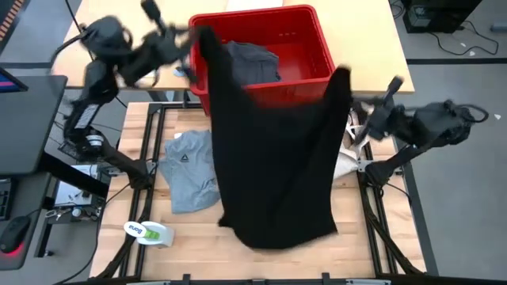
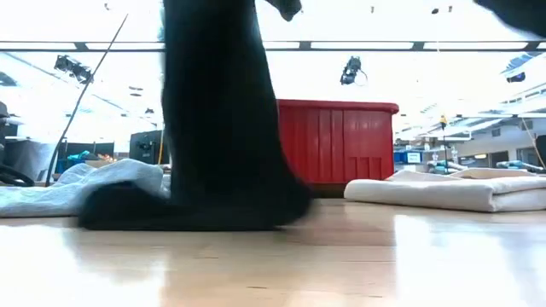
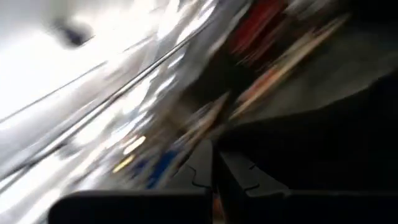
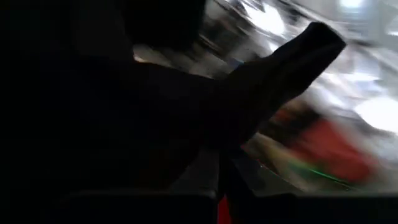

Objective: Fold Laundry from Bin
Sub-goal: Fold the black shirt

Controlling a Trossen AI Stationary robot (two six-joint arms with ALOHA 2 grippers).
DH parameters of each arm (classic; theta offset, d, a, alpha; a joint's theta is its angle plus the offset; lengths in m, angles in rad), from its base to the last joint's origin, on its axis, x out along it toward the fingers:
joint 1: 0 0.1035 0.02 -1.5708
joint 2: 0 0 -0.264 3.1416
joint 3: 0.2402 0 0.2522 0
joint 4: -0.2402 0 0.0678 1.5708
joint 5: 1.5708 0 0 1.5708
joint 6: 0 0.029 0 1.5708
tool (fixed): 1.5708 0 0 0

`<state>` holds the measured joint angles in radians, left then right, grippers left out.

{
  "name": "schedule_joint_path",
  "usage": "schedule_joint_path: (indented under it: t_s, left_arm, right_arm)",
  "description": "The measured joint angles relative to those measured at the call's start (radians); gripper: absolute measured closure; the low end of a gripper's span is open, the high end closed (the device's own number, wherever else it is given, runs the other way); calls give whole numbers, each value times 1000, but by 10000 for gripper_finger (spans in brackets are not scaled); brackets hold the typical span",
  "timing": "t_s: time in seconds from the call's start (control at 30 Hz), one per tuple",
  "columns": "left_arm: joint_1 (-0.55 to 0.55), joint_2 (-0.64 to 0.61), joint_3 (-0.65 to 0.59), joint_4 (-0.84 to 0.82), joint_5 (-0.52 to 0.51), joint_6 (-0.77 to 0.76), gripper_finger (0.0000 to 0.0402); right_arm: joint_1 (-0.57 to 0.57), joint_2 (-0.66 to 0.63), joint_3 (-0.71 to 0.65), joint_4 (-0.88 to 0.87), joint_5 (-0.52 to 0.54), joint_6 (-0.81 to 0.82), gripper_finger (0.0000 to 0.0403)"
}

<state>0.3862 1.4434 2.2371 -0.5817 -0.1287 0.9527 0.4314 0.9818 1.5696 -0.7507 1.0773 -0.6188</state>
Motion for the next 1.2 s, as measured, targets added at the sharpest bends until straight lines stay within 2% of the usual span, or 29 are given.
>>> schedule_joint_path:
  t_s: [0.07, 0.17, 0.3, 0.47, 0.6, 0.7, 0.83, 0.93, 1.03, 1.2]
  left_arm:
    - [75, 43, -3, 124, -42, 29, 391]
    - [155, 103, -4, 337, -44, 29, 391]
    - [174, 142, -4, 548, -21, 22, 391]
    - [140, 133, -4, 600, 138, -3, 391]
    - [87, 87, -4, 577, 151, -59, 395]
    - [29, 25, -1, 417, 150, -159, 394]
    - [-46, -52, -1, 35, 151, -234, 394]
    - [-107, -78, -3, -210, 150, -298, 394]
    - [-177, -94, -4, -390, 165, -391, 394]
    - [-296, -82, -2, -657, 355, -606, 394]
  right_arm:
    - [-66, -16, 0, 64, 40, -146, 386]
    - [-155, -39, 0, 225, -15, -325, 387]
    - [-208, -63, 1, 442, -96, -476, 386]
    - [-208, -82, 1, 577, -198, -583, 386]
    - [-184, -81, 1, 536, -241, -469, 386]
    - [-143, -78, 1, 381, -239, -227, 386]
    - [-88, -67, 1, 50, -313, 133, 385]
    - [-58, -36, 0, -141, -449, 401, 385]
    - [-22, -1, -1, -238, -646, 576, 385]
    - [55, 50, -6, -247, -876, 746, 385]
